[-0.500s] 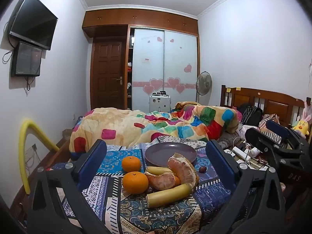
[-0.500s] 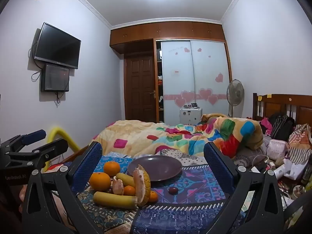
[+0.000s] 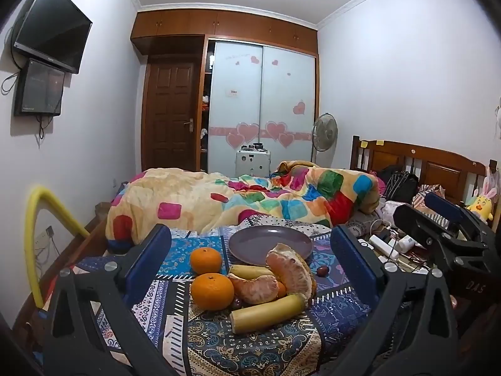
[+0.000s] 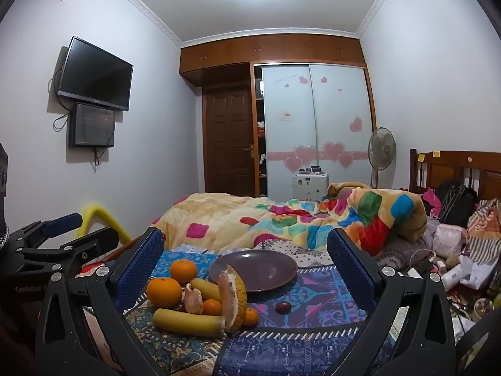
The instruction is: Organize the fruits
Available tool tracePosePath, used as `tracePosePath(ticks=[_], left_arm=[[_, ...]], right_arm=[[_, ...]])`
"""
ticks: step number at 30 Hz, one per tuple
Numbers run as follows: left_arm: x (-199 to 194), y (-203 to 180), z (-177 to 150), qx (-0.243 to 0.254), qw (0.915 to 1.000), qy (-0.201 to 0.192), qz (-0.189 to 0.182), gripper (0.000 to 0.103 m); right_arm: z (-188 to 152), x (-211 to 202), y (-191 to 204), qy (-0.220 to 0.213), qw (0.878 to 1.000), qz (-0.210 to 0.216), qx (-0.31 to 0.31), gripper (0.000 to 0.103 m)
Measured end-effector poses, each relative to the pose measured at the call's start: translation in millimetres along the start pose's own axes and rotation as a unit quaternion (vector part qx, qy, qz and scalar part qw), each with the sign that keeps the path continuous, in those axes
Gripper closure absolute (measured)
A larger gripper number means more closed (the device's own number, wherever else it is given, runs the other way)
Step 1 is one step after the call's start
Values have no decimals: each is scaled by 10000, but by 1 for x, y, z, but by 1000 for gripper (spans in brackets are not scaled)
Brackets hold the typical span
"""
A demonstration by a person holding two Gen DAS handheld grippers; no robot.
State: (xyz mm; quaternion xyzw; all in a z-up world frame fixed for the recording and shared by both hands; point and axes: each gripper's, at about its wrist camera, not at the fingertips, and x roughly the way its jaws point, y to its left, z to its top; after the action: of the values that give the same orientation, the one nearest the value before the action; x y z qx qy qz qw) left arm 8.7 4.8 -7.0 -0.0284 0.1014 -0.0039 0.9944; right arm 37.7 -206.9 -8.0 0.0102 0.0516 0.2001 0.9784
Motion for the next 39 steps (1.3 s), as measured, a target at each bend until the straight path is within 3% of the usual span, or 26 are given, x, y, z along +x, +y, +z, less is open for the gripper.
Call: tracePosePath(ticks=[39], left_arm=[[-1,5,-2,-45,10000,10,46,0]], right_arm=[[0,0,3,-65,9999,125,-15,0]])
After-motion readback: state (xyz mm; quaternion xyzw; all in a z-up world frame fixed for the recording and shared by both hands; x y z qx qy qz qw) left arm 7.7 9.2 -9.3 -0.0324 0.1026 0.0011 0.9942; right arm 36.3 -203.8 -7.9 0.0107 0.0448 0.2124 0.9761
